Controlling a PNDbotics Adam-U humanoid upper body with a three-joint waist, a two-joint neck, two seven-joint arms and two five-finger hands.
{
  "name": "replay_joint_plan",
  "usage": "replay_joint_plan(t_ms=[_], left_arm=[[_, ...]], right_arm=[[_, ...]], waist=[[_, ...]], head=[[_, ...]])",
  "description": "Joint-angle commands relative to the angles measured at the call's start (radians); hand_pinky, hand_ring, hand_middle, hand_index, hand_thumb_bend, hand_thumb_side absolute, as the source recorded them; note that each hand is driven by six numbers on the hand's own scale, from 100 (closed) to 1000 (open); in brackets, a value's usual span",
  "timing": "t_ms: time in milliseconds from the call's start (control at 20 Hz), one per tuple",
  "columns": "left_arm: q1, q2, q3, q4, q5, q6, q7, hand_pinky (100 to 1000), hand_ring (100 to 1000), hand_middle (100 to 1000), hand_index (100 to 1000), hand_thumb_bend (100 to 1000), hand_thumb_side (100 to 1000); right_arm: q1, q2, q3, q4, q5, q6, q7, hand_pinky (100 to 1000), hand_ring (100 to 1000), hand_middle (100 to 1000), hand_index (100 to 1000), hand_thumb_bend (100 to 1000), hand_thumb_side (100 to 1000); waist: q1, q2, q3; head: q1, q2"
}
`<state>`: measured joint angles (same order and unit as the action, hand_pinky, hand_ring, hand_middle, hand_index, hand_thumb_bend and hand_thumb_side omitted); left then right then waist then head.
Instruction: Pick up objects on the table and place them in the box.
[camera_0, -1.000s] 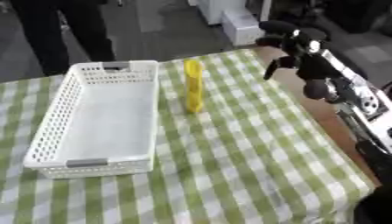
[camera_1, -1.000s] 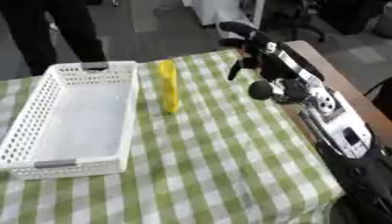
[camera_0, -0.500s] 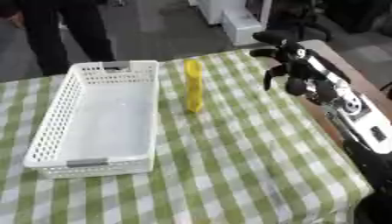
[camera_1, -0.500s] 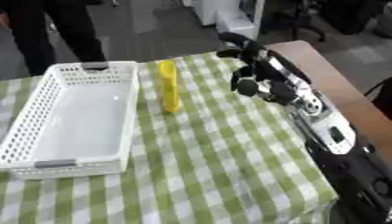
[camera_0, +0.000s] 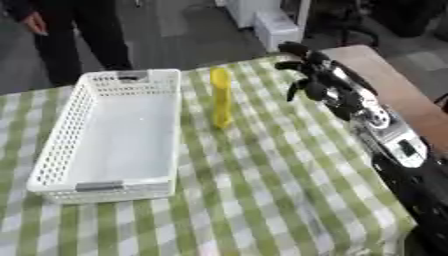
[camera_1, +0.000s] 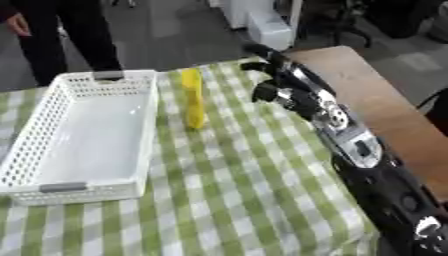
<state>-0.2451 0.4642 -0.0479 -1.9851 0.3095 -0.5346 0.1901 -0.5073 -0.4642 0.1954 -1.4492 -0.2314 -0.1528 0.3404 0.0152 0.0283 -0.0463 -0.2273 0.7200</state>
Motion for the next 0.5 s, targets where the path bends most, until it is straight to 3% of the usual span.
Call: replay_joint_plan(t_ms=[50, 500], left_arm=[[-0.004, 0.006, 0.001, -0.015, 0.004, -0.002, -0.006, 657, 609, 849, 890, 380, 768], [-0.002, 0.004, -0.001, -0.015, 0.007, 0.0, -0.011, 656, 608, 849, 891, 379, 768]], right_arm=[[-0.036, 0.008, 0.015, 0.028, 0.048, -0.031, 0.007, 819, 1000, 1000, 1000, 1000, 610], [-0.084, 0.066, 0.039, 0.104, 0.123, -0.077, 0.04, 787, 1000, 1000, 1000, 1000, 628]], waist=[[-0.001, -0.012, 0.001], [0.001, -0.015, 0.002]], head=[[-0.023, -0.005], [-0.045, -0.005]])
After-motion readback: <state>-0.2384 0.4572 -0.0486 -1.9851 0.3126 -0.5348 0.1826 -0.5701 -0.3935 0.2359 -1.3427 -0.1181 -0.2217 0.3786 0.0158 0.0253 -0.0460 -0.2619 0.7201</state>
